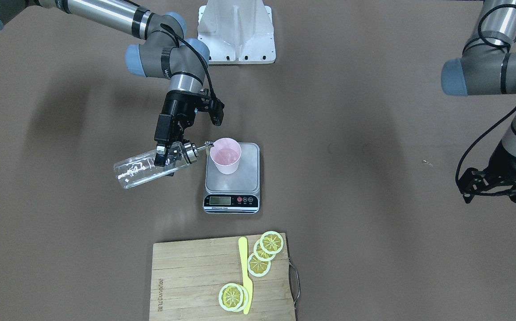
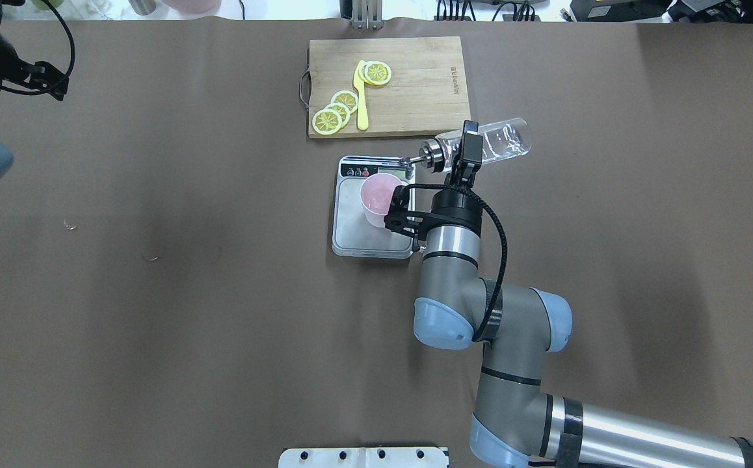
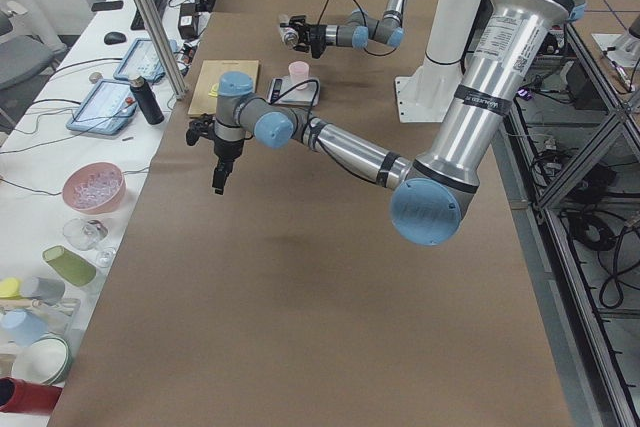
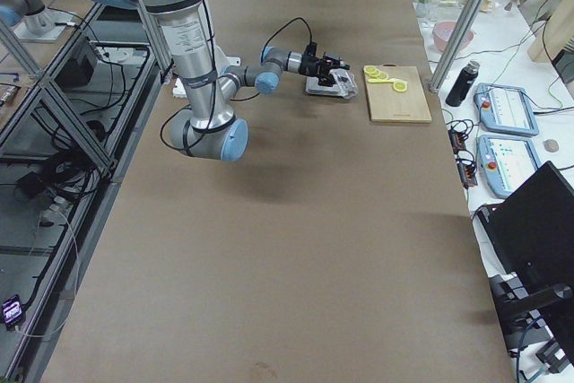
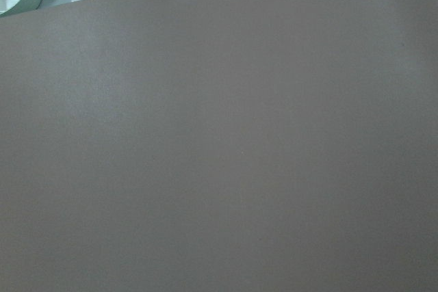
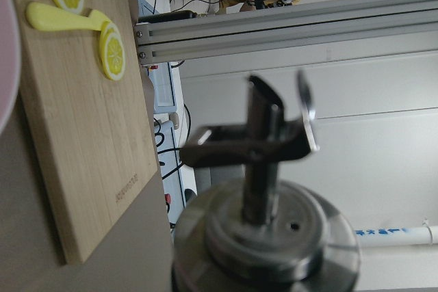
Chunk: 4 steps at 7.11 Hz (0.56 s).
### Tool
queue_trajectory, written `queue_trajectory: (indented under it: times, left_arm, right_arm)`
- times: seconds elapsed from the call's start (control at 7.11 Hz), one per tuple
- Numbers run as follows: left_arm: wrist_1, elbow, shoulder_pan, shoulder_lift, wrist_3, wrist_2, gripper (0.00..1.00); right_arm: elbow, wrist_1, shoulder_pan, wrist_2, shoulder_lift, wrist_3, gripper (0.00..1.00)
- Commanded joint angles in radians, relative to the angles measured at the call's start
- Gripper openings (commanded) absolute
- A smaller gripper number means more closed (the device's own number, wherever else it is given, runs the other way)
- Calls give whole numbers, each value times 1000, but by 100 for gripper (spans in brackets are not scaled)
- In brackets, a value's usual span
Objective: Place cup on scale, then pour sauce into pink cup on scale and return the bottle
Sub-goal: 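Tilt the bottle spout down over the pink cup with the right gripper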
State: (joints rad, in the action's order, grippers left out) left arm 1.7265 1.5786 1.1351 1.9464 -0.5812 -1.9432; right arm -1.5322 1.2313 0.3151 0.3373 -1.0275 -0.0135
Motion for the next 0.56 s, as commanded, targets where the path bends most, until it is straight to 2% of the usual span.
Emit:
queue_trajectory:
  times: [0.0,0.14,0.28,0.42]
  left_arm:
    - [-1,4,0,3,0,1,98]
    - [-1,9,5,5,0,1,98]
    - [-1,14,6,6,0,1,98]
    - [-4,18,8,17,-2,3,98]
  right_arm:
    - [-41,-44,30,140,-14,-193,0]
    - [-165,-91,80,279,-105,-242,0]
    - [-277,-101,119,355,-203,-271,0]
    - [-322,-102,142,421,-260,-399,0]
